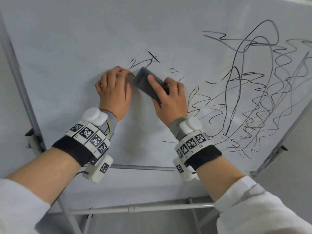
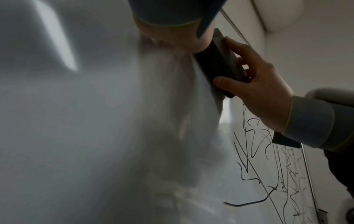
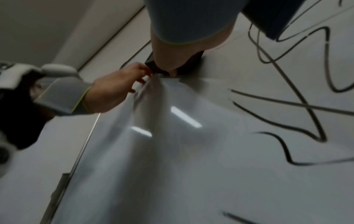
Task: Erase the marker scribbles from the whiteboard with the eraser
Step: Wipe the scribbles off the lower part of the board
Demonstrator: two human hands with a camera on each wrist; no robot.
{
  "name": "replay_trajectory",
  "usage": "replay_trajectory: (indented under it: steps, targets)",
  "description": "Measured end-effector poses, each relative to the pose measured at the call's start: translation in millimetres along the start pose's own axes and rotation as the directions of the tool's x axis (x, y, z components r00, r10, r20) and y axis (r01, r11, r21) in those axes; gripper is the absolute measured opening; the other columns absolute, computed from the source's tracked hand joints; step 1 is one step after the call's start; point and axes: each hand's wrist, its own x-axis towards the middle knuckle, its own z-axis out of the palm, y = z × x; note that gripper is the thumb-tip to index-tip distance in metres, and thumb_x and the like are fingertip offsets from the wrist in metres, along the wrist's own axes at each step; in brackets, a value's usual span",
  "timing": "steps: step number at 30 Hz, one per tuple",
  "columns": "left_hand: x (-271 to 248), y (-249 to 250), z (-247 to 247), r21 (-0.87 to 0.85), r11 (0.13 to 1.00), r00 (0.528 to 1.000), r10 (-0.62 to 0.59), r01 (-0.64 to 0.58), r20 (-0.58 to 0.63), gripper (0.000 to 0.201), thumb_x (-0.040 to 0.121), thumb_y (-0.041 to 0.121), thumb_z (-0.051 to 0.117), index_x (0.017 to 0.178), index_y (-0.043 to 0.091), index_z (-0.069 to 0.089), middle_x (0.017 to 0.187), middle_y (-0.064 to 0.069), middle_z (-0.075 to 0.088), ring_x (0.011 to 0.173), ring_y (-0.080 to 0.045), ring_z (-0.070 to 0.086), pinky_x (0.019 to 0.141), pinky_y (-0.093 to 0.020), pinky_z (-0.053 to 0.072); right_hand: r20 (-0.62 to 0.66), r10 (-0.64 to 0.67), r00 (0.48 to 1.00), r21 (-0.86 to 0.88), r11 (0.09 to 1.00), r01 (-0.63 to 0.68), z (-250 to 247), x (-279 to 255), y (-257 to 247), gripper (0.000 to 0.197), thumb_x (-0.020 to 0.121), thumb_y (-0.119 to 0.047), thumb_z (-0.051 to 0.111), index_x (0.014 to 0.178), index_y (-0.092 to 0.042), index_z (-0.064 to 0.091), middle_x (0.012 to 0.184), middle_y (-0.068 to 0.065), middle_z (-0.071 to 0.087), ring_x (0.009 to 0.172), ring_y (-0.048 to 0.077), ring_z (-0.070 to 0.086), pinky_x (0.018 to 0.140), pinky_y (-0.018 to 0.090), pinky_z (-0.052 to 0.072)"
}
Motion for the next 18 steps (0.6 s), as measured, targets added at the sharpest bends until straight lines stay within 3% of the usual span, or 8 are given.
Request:
replay_trajectory:
  steps: [3,10,18]
  targets:
    - [3.0,-3.3,-1.4,-0.019,1.000,1.000,0.003,-0.003,0.002,0.036,0.085,0.020,0.039,0.117,0.013,0.053,0.128,-0.007,0.048,0.114,-0.024,0.034,0.089,-0.042,0.030,0.016,-0.036,0.999,-0.007,0.999,0.036,-1.6,0.5,-1.1,0.054,0.077,-0.012,0.063,0.130,-0.023,0.055,0.110,0.014,0.050,0.089,0.029,0.038,0.076,0.038,0.043]
    - [6.4,-9.8,-0.7,-0.016,1.000,1.000,0.007,-0.008,-0.011,0.035,0.085,0.019,0.040,0.118,0.015,0.052,0.127,-0.005,0.048,0.112,-0.022,0.033,0.088,-0.042,0.030,-0.100,0.148,0.984,-0.018,0.989,-0.150,-5.9,39.6,10.3,0.060,0.078,-0.014,0.066,0.134,-0.025,0.047,0.111,0.016,0.052,0.092,0.030,0.039,0.084,0.036,0.044]
    - [9.3,-14.6,-3.2,-0.028,0.999,0.999,0.028,-0.028,-0.020,0.036,0.083,0.017,0.041,0.116,0.013,0.053,0.126,-0.008,0.050,0.112,-0.025,0.034,0.088,-0.043,0.031,0.020,-0.054,0.998,-0.016,0.998,0.054,8.8,6.7,-11.5,0.056,0.080,-0.015,0.062,0.133,-0.025,0.046,0.111,0.012,0.047,0.090,0.029,0.039,0.078,0.036,0.041]
